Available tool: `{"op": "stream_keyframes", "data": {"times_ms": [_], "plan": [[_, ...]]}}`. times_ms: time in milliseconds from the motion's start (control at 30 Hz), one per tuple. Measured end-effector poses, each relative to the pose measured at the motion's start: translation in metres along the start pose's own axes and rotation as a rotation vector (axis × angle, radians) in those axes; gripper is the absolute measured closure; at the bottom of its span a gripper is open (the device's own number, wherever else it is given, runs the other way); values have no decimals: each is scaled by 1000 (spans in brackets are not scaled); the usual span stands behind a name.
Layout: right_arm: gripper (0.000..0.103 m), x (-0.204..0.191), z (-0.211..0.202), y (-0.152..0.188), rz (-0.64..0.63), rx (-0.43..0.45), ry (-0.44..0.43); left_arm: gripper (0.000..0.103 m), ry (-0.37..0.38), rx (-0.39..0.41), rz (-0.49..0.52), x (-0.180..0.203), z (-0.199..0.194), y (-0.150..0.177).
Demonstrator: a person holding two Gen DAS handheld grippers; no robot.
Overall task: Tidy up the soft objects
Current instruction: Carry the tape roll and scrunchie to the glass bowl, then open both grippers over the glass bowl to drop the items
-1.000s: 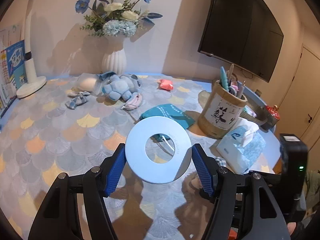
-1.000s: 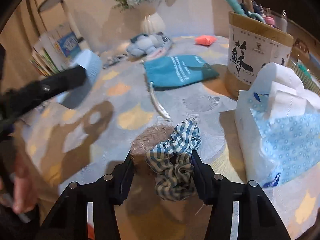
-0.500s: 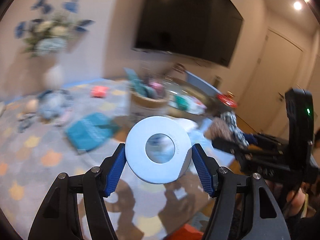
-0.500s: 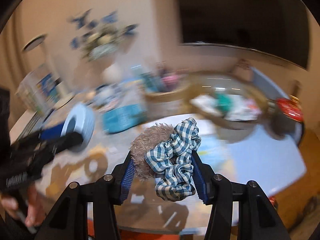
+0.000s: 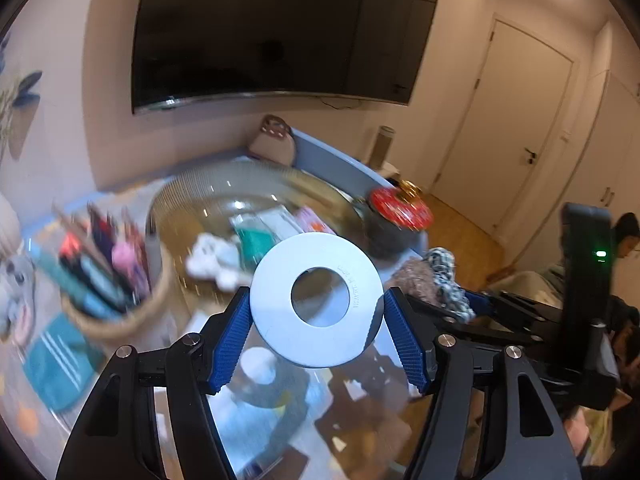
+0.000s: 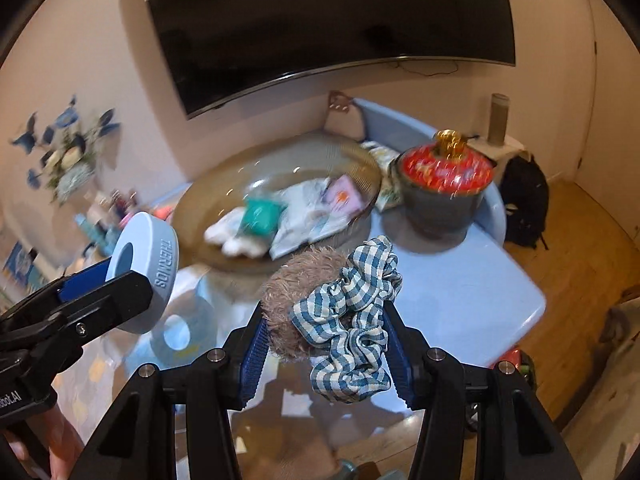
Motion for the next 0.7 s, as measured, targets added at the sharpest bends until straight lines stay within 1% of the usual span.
{"op": "stream_keyframes", "data": {"times_ms": [67,133,200,267,367,433,500,533,567,633,700], "plan": [[51,-2,2,-15,-2,10,-14,39,-39,5,-6,-7,5,-17],[51,-9,5,-38,-20,32,-20,39,-71,14,-27,-16,10,-37],[51,-13,10,-60,-31,52,-1,39,-64,16,-75,-27,15,-54],[51,-13,20,-84,-16,60,11,39,-62,12,-122,-40,22,-68],[51,-12,40,-110,19,29,16,38,-78,26,-185,-59,32,-86],[50,-14,54,-130,38,22,-7,37,-61,35,-205,-64,41,-97],[37,-16,68,-146,44,20,-9,34,-38,20,-215,-67,50,-104],[36,-17,76,-153,42,13,-20,31,-26,2,-222,-69,55,-106],[36,-19,82,-157,40,2,-33,24,-25,-4,-233,-71,55,-105],[36,-19,92,-157,37,-35,-28,22,-10,9,-260,-75,52,-105],[36,-18,92,-151,39,-45,-33,22,30,14,-271,-74,46,-101]]}}
Point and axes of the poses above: each gripper's, at about its wrist camera, not at the fingertips, and z roughly the way its jaws point, x to its right, y to its underside, the point moved 9 cm from there along z, roughly the way its jaws point, and after that the axes turned 5 degrees about -x, right-handed, at the moved point
